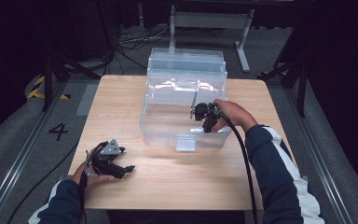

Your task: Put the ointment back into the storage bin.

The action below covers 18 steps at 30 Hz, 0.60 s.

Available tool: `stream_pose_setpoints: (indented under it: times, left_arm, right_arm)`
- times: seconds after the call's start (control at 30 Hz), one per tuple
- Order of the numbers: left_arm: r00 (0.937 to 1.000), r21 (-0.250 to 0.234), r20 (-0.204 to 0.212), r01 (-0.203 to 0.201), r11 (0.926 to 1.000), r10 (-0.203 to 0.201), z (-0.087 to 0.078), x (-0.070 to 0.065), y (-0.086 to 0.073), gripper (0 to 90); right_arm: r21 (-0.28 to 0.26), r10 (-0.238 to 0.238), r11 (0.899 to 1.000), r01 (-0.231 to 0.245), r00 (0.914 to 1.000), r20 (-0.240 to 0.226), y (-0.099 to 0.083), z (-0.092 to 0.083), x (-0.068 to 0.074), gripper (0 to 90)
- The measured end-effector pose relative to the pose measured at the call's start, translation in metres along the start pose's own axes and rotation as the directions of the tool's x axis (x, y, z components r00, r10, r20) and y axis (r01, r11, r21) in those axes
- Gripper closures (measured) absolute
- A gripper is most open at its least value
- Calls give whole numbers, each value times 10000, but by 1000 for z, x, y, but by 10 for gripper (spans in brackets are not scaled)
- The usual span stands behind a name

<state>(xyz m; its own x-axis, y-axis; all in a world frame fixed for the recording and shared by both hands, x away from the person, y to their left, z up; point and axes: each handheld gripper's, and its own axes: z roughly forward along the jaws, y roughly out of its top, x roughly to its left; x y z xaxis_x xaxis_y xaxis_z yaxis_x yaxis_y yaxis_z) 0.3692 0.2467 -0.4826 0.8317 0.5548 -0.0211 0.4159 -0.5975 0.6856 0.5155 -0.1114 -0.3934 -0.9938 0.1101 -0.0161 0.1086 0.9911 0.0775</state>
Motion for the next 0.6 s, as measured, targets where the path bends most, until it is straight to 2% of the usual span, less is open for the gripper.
stream_pose_setpoints:
  times: [0.4,0.6]
  left_arm:
    - [10000,4,-2,6,10000,-6,0,0,0,151]
    - [10000,5,-8,9,10000,-9,0,0,0,152]
  right_arm:
    - [89,-11,10000,11,10000,-68,0,3,-1,708]
    - [62,178,9998,-178,9998,-2,-1,3,-2,679]
